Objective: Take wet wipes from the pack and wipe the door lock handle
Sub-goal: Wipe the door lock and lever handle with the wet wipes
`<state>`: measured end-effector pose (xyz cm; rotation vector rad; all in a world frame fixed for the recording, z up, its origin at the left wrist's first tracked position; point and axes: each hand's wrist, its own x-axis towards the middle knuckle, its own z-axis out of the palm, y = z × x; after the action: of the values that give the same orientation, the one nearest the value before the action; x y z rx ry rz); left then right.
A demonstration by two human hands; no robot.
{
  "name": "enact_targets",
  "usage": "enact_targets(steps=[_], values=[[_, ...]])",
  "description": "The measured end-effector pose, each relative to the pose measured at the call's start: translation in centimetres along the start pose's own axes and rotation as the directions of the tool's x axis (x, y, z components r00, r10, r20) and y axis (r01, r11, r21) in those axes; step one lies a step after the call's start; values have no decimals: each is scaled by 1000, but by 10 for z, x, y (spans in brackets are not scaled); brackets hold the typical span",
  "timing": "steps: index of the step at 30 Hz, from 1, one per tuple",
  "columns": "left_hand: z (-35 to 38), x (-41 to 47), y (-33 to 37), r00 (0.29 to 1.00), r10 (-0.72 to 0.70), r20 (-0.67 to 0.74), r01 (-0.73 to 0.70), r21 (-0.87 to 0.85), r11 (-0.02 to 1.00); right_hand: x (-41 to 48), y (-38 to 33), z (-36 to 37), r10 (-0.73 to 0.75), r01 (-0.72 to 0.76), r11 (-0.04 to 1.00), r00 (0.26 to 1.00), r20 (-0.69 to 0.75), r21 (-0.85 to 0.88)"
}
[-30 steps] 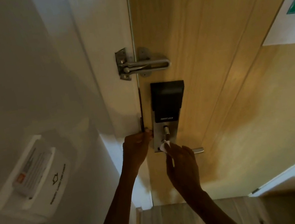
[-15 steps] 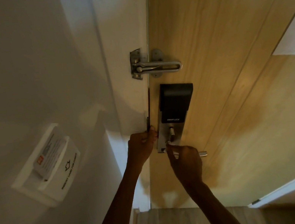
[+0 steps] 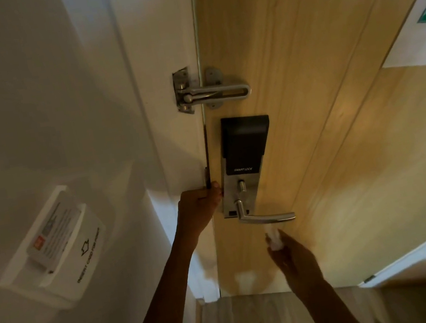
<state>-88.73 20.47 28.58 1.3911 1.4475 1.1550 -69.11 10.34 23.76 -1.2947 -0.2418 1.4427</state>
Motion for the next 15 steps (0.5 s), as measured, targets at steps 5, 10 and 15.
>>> enact_targets(steps=[5,10,15], values=[[-5,0,2,998,-41,46,46,-100,994,4,3,49,170,-334,826,916,363,455],[-9,4,3,998,-38,59,45,-122,991,8,5,60,175,-501,631,836,521,592],[-11,4,8,997,-32,69,44,-177,983,7,1,61,214,-514,609,839,500,603]])
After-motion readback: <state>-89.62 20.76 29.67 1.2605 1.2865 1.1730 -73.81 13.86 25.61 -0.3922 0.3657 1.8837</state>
